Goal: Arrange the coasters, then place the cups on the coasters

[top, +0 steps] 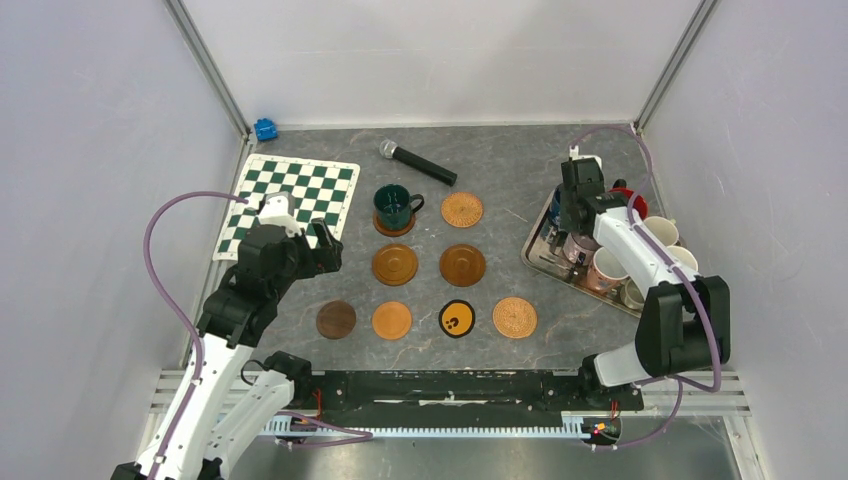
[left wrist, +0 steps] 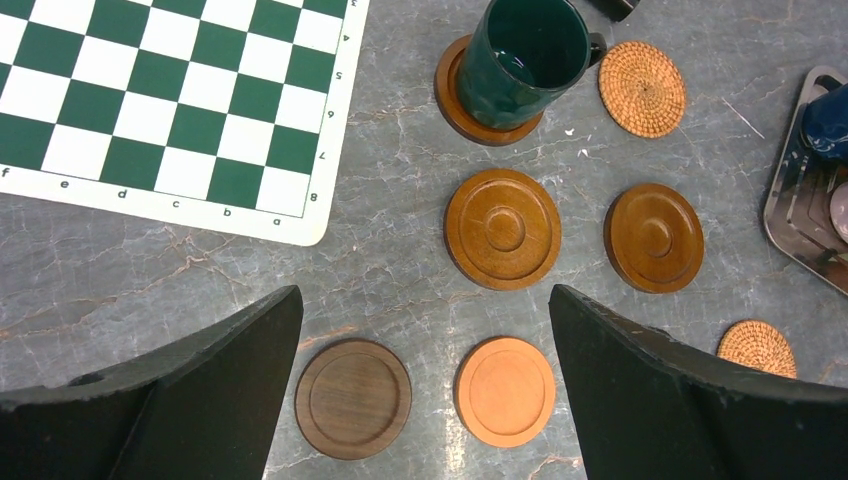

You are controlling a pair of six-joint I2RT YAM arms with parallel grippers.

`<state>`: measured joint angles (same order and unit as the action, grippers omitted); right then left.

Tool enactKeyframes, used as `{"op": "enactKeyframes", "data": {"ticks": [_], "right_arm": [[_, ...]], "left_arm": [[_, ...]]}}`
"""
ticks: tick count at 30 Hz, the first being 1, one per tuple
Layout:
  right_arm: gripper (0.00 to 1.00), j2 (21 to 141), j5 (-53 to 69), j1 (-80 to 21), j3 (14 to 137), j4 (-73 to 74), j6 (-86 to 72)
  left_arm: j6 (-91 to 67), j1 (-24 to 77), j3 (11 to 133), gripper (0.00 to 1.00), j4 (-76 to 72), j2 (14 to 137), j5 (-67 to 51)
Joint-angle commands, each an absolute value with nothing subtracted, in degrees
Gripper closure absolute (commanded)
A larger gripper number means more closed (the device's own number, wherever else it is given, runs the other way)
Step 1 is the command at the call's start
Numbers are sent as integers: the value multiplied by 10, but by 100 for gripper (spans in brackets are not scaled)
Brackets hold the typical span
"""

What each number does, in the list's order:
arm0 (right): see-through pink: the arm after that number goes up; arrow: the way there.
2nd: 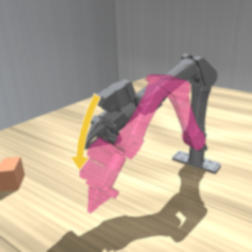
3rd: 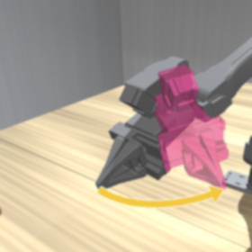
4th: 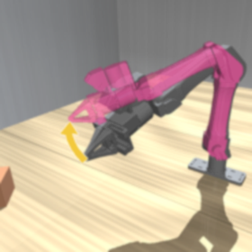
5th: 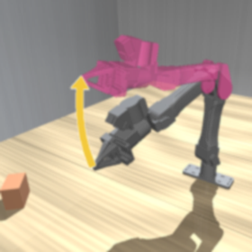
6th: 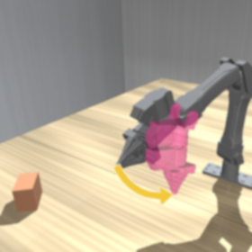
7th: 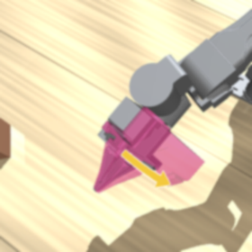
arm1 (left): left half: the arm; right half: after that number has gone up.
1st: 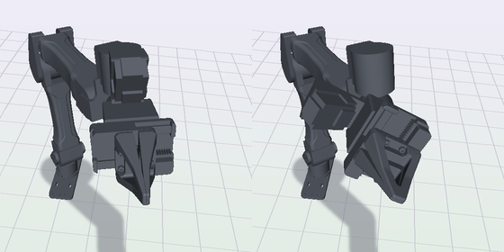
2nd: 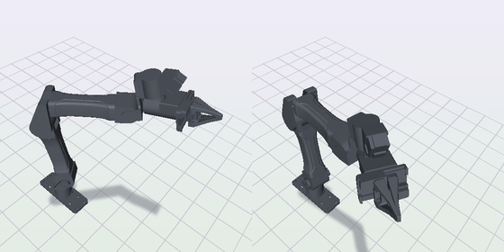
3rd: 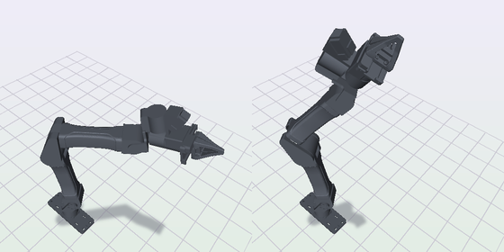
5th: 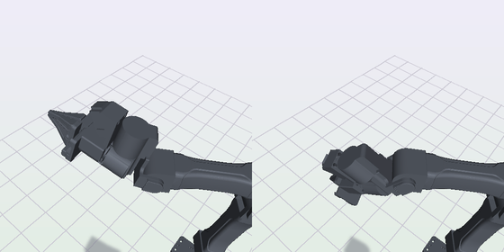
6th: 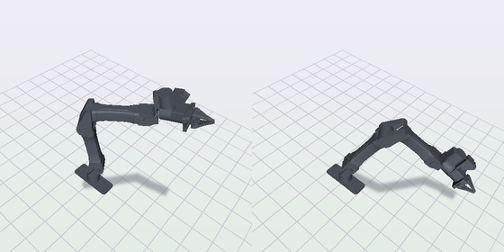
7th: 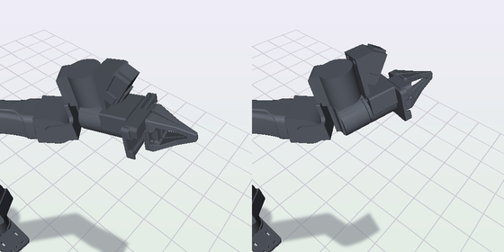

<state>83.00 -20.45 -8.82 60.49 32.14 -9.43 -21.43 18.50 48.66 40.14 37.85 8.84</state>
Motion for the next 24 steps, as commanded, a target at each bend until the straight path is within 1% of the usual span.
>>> {"op": "enactKeyframes", "data": {"ticks": [1, 14, 18, 24], "right_arm": [[66, 841, -185, -85, 602, 286, -95], [68, 873, -181, -83, 579, 265, -71], [74, 872, -183, -83, 579, 262, -65], [85, 865, -179, -83, 582, 260, -60]], "left_arm": [[-190, 187, 488, 0, 382, 381, 87], [-190, 187, 489, 0, 384, 380, 92], [-190, 187, 487, 0, 383, 376, 94], [-189, 187, 488, 0, 383, 377, 95]]}}
